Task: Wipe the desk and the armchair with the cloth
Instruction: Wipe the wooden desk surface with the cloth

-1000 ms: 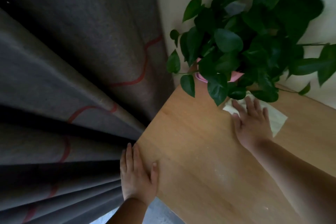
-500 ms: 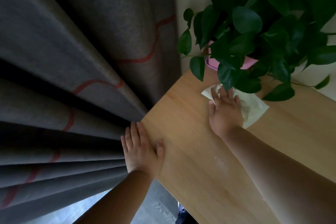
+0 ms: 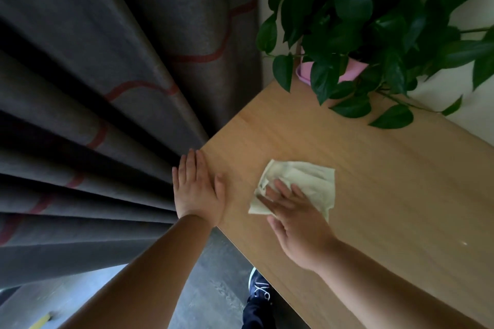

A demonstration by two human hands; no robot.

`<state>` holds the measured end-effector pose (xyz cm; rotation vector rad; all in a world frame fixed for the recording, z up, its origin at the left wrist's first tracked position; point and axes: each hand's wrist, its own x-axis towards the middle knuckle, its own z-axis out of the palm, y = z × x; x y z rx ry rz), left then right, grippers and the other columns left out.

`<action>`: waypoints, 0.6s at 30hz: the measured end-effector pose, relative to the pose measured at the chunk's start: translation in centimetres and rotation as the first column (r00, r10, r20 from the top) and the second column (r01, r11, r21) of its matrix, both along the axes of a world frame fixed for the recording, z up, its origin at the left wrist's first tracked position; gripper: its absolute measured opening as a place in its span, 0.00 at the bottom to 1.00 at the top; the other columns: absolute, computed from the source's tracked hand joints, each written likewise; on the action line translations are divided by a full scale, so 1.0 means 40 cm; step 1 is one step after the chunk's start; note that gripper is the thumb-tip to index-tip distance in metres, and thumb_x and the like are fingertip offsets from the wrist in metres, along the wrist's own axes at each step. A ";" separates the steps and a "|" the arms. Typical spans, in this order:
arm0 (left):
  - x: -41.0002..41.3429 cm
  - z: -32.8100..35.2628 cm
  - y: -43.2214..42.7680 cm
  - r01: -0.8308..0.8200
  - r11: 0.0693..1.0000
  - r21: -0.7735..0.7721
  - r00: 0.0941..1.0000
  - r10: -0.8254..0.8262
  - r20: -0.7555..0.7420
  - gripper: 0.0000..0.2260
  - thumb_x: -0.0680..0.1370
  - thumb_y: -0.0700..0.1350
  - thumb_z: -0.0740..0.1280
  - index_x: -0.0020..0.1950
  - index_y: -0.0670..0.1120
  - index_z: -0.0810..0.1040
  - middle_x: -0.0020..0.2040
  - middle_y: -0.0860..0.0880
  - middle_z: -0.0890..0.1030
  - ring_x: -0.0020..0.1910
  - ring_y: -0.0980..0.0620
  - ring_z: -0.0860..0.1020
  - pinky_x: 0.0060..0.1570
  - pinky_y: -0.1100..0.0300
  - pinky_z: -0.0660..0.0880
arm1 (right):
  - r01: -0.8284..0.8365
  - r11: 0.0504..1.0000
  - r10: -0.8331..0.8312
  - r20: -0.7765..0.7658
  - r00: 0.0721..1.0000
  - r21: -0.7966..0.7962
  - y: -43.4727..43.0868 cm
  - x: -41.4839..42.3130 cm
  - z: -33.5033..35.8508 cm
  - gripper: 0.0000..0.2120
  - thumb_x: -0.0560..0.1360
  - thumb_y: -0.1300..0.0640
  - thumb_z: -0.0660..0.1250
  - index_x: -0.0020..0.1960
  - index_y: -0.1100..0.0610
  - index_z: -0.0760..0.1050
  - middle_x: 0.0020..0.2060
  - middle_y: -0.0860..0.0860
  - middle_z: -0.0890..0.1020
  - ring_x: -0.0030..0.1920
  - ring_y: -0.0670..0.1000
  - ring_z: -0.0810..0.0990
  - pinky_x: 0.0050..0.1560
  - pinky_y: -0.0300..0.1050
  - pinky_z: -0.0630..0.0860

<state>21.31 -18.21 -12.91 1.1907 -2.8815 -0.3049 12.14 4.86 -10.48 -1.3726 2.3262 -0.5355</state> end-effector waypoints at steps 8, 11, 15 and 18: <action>0.007 0.002 0.000 0.006 0.999 0.054 0.997 -0.002 -0.073 0.35 0.81 0.60 0.44 0.84 0.42 0.54 0.84 0.44 0.57 0.83 0.44 0.53 0.81 0.43 0.50 | 0.896 0.443 -0.589 0.766 0.258 0.038 -0.002 -0.100 0.134 0.19 0.80 0.34 0.57 0.47 0.44 0.81 0.41 0.39 0.85 0.42 0.39 0.83 0.47 0.36 0.77; 0.008 0.002 -0.002 0.005 0.998 0.067 0.996 0.000 -0.086 0.35 0.81 0.60 0.43 0.84 0.43 0.54 0.84 0.44 0.57 0.83 0.45 0.53 0.81 0.44 0.49 | 0.763 0.646 -0.618 0.582 0.529 -0.007 -0.073 -0.227 0.140 0.22 0.76 0.28 0.55 0.58 0.41 0.74 0.51 0.41 0.81 0.53 0.48 0.81 0.48 0.45 0.76; 0.010 0.002 -0.002 0.008 0.996 0.094 0.992 0.004 -0.126 0.34 0.81 0.59 0.44 0.84 0.43 0.55 0.84 0.45 0.57 0.83 0.45 0.53 0.81 0.44 0.50 | 0.373 0.918 -0.361 -0.103 0.927 0.135 -0.191 -0.302 0.018 0.35 0.80 0.42 0.63 0.81 0.55 0.57 0.80 0.56 0.61 0.81 0.59 0.56 0.78 0.59 0.59; 0.014 -0.005 -0.002 0.007 0.995 0.103 0.986 0.010 -0.164 0.33 0.82 0.58 0.47 0.83 0.41 0.57 0.83 0.44 0.60 0.83 0.44 0.56 0.81 0.41 0.53 | 0.353 0.935 -0.333 -0.270 0.903 0.027 -0.245 -0.315 -0.042 0.33 0.78 0.55 0.66 0.80 0.58 0.61 0.80 0.60 0.63 0.80 0.61 0.59 0.77 0.59 0.64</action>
